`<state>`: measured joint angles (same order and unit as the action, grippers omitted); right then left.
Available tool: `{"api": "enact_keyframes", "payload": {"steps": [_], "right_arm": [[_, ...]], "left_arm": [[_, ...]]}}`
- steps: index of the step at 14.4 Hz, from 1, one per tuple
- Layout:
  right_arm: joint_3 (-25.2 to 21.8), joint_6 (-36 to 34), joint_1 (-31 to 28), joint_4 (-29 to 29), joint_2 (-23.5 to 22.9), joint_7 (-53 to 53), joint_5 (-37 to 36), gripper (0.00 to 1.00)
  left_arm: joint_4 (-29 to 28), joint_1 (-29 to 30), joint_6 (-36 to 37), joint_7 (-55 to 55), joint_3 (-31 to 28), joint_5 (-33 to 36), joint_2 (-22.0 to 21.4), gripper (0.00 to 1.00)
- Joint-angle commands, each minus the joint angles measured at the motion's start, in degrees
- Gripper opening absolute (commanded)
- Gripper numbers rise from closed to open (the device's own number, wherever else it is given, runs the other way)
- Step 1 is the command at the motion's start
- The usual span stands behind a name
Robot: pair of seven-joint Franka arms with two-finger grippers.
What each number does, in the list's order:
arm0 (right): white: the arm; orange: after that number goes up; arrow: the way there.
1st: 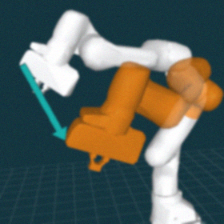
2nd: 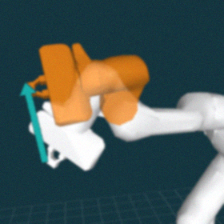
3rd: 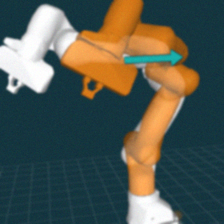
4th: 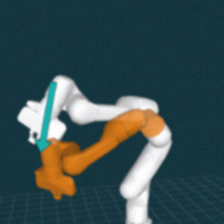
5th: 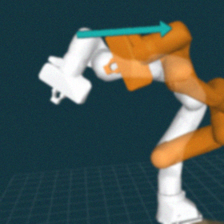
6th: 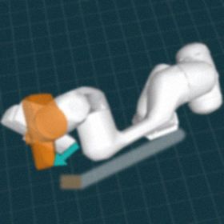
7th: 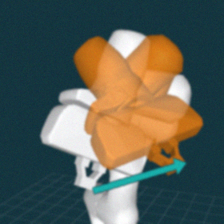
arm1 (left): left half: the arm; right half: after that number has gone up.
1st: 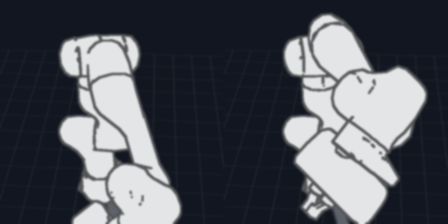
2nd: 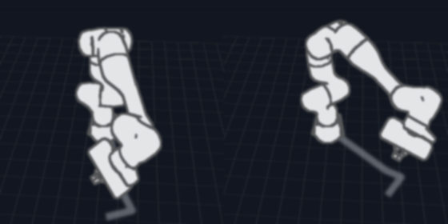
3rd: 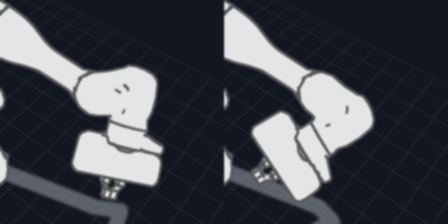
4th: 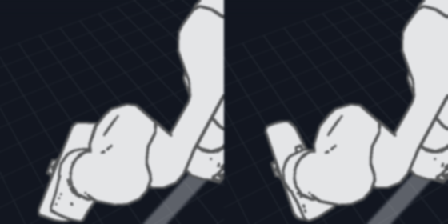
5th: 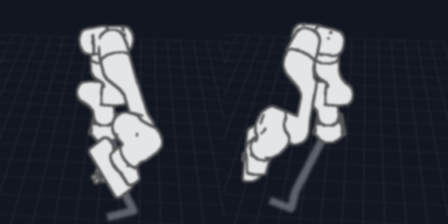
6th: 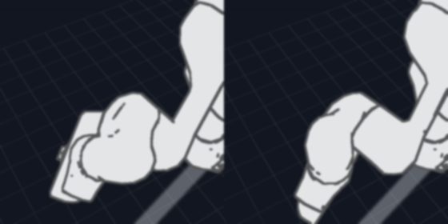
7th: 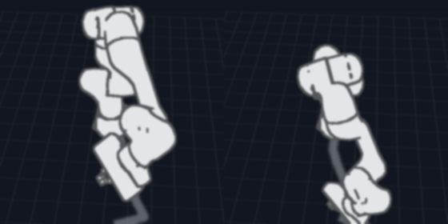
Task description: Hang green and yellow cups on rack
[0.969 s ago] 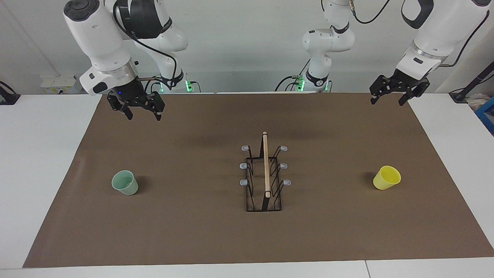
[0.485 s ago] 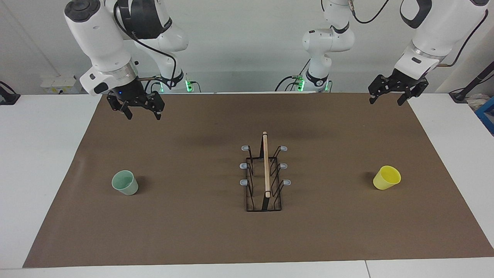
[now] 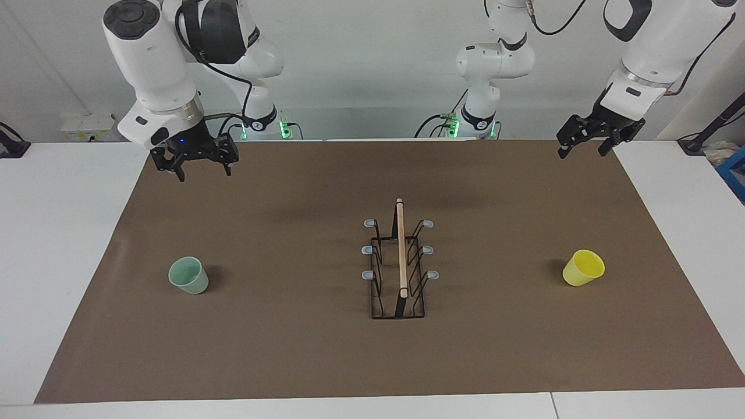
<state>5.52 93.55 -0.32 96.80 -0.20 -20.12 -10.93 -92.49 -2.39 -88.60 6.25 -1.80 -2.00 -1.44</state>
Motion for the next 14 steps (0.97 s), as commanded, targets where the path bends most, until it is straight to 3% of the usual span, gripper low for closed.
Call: {"api": "enact_keyframes", "payload": {"steps": [1, 3, 7, 10, 14], "right_arm": [[0.4, 1.3, 0.2, 3.7, 0.7, -9.0, -5.3, 1.0], [0.5, 6.4, 0.3, 8.6, 2.0, -16.0, -11.4, 1.0], [1.0, 9.2, 4.5, 9.0, -2.3, -27.5, -25.6, 1.0], [1.0, 11.4, 7.3, 9.8, -6.2, -27.6, -33.8, 1.0], [1.0, 17.6, 8.0, 16.5, -8.7, -28.1, -44.6, 1.0]], "left_arm": [[0.7, 0.8, -2.4, 8.0, -0.2, -2.1, 3.1, 1.0], [4.8, 2.6, -2.5, 15.0, -0.4, -4.0, 8.2, 1.0], [12.3, 3.3, -2.5, 29.0, -2.8, -6.9, 17.2, 1.0], [16.4, 3.3, -2.3, 36.4, -6.8, -10.8, 23.0, 1.0], [23.1, 3.4, -1.8, 43.2, -13.5, -20.0, 33.1, 1.0]]}}
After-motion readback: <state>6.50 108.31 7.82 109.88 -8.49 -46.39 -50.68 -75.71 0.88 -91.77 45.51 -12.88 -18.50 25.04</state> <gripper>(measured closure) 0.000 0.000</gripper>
